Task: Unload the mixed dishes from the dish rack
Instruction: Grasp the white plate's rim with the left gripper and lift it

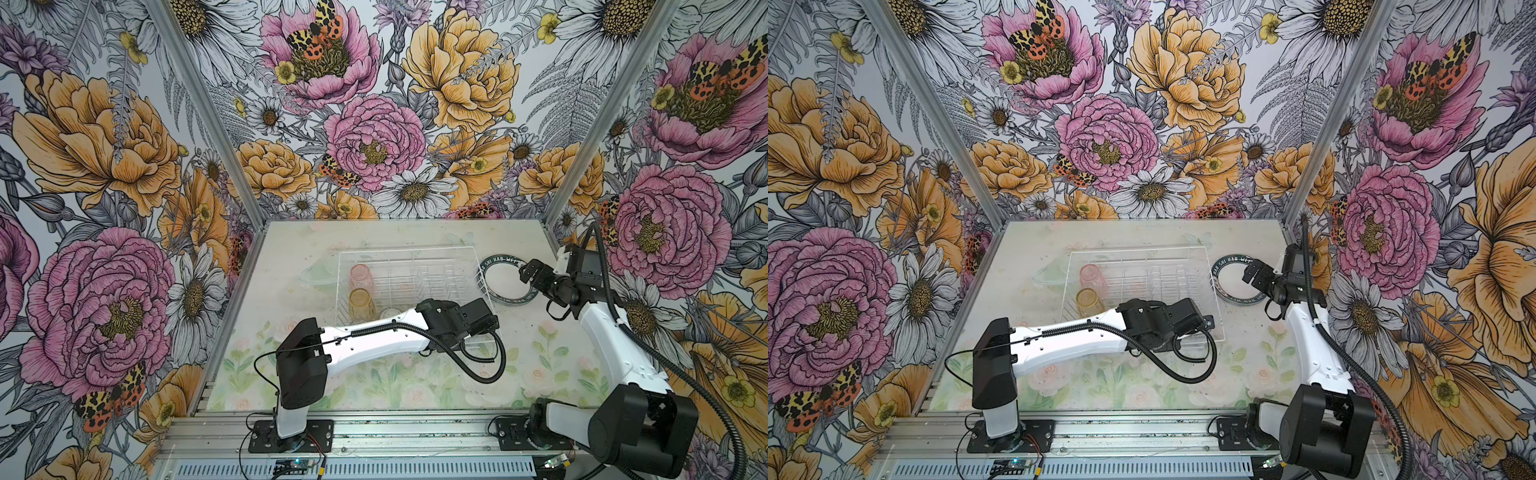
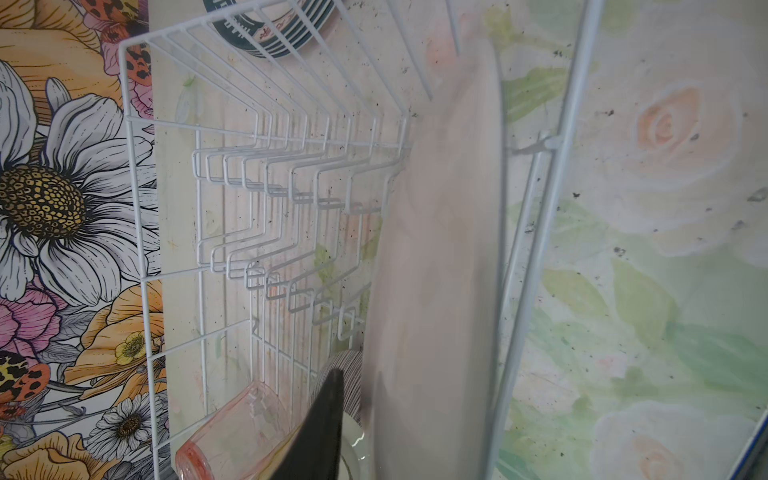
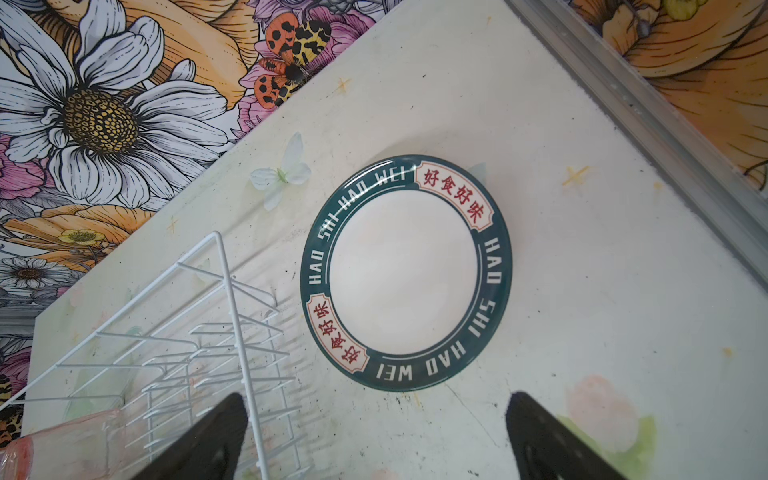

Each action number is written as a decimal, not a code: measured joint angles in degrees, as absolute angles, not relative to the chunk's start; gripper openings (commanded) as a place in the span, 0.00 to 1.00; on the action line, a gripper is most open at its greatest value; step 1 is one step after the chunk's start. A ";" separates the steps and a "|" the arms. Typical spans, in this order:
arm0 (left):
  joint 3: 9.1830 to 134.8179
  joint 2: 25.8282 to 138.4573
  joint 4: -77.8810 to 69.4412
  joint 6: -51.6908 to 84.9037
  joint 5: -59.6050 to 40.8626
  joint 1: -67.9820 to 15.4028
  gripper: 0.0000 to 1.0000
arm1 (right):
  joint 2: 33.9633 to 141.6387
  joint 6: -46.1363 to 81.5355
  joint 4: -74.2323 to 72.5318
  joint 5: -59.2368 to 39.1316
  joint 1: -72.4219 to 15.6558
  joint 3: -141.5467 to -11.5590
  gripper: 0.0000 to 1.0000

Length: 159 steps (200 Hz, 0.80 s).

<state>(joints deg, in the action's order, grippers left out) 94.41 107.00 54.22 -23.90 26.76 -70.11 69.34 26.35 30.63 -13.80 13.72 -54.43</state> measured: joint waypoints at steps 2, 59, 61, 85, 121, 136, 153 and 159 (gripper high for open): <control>94.41 107.02 54.22 -23.83 26.83 -70.06 0.19 | 69.34 26.33 30.63 -13.80 13.72 -54.41 0.99; 95.26 107.39 54.50 -24.05 29.02 -69.49 0.04 | 69.36 25.96 30.63 -13.82 13.72 -53.89 0.99; 95.29 107.42 54.48 -23.97 29.02 -69.49 0.04 | 69.36 25.96 30.63 -13.82 13.72 -53.89 0.99; 95.57 107.50 54.89 -23.86 28.95 -69.41 0.00 | 69.38 25.80 30.63 -13.82 13.72 -53.87 0.99; 95.77 107.48 55.13 -23.77 28.93 -69.32 0.00 | 69.38 25.78 30.63 -13.82 13.72 -53.87 0.99; 95.79 107.20 55.20 -23.55 28.84 -69.21 0.00 | 69.38 25.74 30.63 -13.82 13.72 -53.87 0.99; 95.79 106.00 55.75 -23.31 28.62 -68.95 0.00 | 69.38 25.56 30.63 -13.82 13.72 -53.87 0.99; 95.83 105.38 55.77 -22.98 28.51 -68.79 0.00 | 69.38 25.54 30.63 -13.82 13.72 -53.87 0.99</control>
